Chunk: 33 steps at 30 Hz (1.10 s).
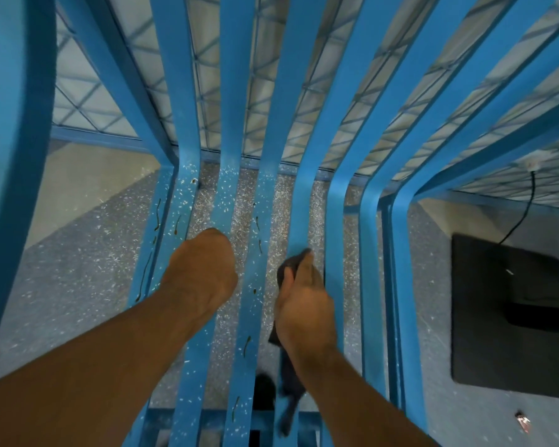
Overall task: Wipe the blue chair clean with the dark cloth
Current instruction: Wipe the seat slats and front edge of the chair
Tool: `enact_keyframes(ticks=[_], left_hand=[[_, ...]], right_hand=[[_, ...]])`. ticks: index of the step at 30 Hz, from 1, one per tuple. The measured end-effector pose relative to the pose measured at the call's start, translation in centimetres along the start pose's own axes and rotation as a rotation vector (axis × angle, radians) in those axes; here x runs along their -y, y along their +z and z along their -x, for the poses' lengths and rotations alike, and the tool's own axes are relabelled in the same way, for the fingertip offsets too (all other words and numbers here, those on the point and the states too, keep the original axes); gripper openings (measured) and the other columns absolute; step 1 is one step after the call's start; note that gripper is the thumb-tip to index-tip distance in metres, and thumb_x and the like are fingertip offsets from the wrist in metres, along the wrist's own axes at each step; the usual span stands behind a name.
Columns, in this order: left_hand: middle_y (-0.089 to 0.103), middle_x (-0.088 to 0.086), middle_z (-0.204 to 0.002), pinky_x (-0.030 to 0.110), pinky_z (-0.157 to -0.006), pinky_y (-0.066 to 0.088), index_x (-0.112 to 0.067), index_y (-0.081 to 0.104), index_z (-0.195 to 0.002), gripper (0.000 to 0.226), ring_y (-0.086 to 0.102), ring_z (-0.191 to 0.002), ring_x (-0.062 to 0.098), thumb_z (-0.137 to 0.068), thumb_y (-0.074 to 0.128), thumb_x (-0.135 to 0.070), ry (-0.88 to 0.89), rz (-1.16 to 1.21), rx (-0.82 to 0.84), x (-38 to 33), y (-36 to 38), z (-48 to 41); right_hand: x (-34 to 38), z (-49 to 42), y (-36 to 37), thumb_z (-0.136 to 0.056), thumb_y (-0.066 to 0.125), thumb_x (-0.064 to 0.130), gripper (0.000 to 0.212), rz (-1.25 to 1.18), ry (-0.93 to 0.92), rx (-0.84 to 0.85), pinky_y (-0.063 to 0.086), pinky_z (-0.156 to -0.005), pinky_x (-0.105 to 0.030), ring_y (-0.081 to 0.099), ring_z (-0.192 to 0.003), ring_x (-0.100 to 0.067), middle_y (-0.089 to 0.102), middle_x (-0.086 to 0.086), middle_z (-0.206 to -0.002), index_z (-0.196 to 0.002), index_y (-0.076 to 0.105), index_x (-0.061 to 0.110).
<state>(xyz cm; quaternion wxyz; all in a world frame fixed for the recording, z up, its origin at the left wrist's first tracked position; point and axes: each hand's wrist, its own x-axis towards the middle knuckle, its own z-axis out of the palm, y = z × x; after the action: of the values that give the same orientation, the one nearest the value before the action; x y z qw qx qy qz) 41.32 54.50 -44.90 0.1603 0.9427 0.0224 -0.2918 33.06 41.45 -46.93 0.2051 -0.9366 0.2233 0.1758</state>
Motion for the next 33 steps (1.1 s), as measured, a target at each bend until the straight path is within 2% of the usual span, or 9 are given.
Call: enact_keyframes(ticks=[5, 8, 13, 16, 20, 23, 26, 29, 33], left_hand=[[0.039, -0.004, -0.066, 0.023, -0.054, 0.037, -0.013, 0.046, -0.093, 0.018, 0.042, -0.059, 0.012, -0.09, 0.064, -0.016, -0.013, -0.015, 0.007, 0.0, 0.2, -0.3], [0.041, -0.003, -0.067, 0.025, -0.054, 0.039, -0.014, 0.043, -0.092, 0.021, 0.045, -0.061, 0.014, -0.09, 0.064, -0.015, -0.016, -0.032, -0.005, 0.1, 0.5, -0.5], [0.044, 0.0, -0.075, 0.028, -0.061, 0.041, -0.006, 0.052, -0.105, 0.02, 0.048, -0.07, 0.018, -0.091, 0.063, -0.015, 0.005, -0.045, 0.006, 0.1, 0.5, -0.5], [0.049, 0.003, -0.078, 0.03, -0.062, 0.044, -0.006, 0.053, -0.103, 0.019, 0.051, -0.072, 0.021, -0.088, 0.064, -0.012, 0.0, -0.045, 0.028, 0.1, 0.2, -0.4], [0.045, 0.0, -0.069, 0.028, -0.056, 0.042, -0.006, 0.054, -0.095, 0.014, 0.05, -0.065, 0.017, -0.088, 0.064, -0.011, 0.027, -0.06, 0.038, 0.0, 0.0, -0.3], [0.05, 0.002, -0.069, 0.026, -0.049, 0.038, -0.006, 0.054, -0.087, 0.014, 0.049, -0.059, 0.014, -0.092, 0.063, -0.016, -0.004, -0.034, 0.066, 0.4, -0.3, -0.2], [0.049, 0.001, -0.072, 0.026, -0.054, 0.038, -0.005, 0.058, -0.097, 0.025, 0.049, -0.063, 0.014, -0.098, 0.055, -0.03, -0.023, 0.039, 0.117, 1.0, -0.7, 0.5], [0.057, 0.006, -0.092, 0.027, -0.062, 0.042, -0.004, 0.053, -0.113, 0.034, 0.056, -0.08, 0.021, -0.1, 0.048, -0.035, -0.027, 0.174, 0.068, 1.7, -0.7, 3.0], [0.059, 0.014, -0.12, 0.032, -0.077, 0.043, -0.005, 0.048, -0.129, 0.041, 0.057, -0.099, 0.025, -0.101, 0.044, -0.035, 0.031, 0.213, -0.019, 3.1, -0.1, 7.9]], right_hand=[[1.4, -7.1, -1.1, -0.104, 0.032, 0.031, 0.053, 0.001, -0.074, -0.124, 0.059, -0.078, -0.045, 0.066, -0.096, -0.033, 0.05, -0.02, -0.138, -0.15, 0.025, 0.006], [2.6, -10.4, -2.1, -0.105, 0.03, 0.035, 0.057, 0.045, -0.069, -0.137, 0.056, -0.085, -0.048, 0.061, -0.105, -0.039, 0.042, -0.022, -0.144, -0.151, 0.02, 0.003], [1.0, -4.9, -1.0, -0.1, 0.037, 0.046, 0.073, 0.018, -0.042, 0.088, 0.054, -0.091, -0.049, 0.054, -0.117, -0.04, 0.0, -0.005, -0.163, -0.155, -0.004, 0.022], [0.0, -0.9, -0.3, -0.1, 0.04, 0.043, 0.076, 0.018, -0.01, 0.167, 0.056, -0.086, -0.046, 0.059, -0.106, -0.037, 0.005, -0.009, -0.16, -0.152, -0.015, 0.033], [-1.5, 3.1, 0.3, -0.103, 0.029, 0.045, 0.065, 0.163, -0.082, 0.177, 0.054, -0.077, -0.041, 0.062, -0.091, -0.031, 0.049, -0.017, -0.128, -0.151, -0.013, 0.037], [-2.3, 4.5, -0.3, -0.104, 0.025, 0.045, 0.056, 0.233, -0.133, 0.201, 0.051, -0.078, -0.04, 0.062, -0.092, -0.031, 0.057, -0.014, -0.116, -0.152, -0.003, 0.04], [-2.9, 6.2, -1.1, -0.104, 0.029, 0.039, 0.048, 0.256, -0.179, 0.216, 0.051, -0.079, -0.038, 0.063, -0.093, -0.028, 0.061, -0.009, -0.111, -0.151, 0.022, 0.033], [-3.5, 8.2, -1.4, -0.102, 0.033, 0.044, 0.033, 0.165, -0.12, 0.099, 0.051, -0.068, -0.037, 0.064, -0.08, -0.025, 0.065, -0.004, -0.091, -0.112, 0.05, 0.018], [-4.5, 12.1, -1.1, -0.098, 0.038, 0.052, 0.035, 0.061, 0.027, 0.105, 0.039, -0.057, -0.03, 0.051, -0.061, -0.02, 0.048, 0.005, -0.066, -0.086, 0.045, 0.02]])
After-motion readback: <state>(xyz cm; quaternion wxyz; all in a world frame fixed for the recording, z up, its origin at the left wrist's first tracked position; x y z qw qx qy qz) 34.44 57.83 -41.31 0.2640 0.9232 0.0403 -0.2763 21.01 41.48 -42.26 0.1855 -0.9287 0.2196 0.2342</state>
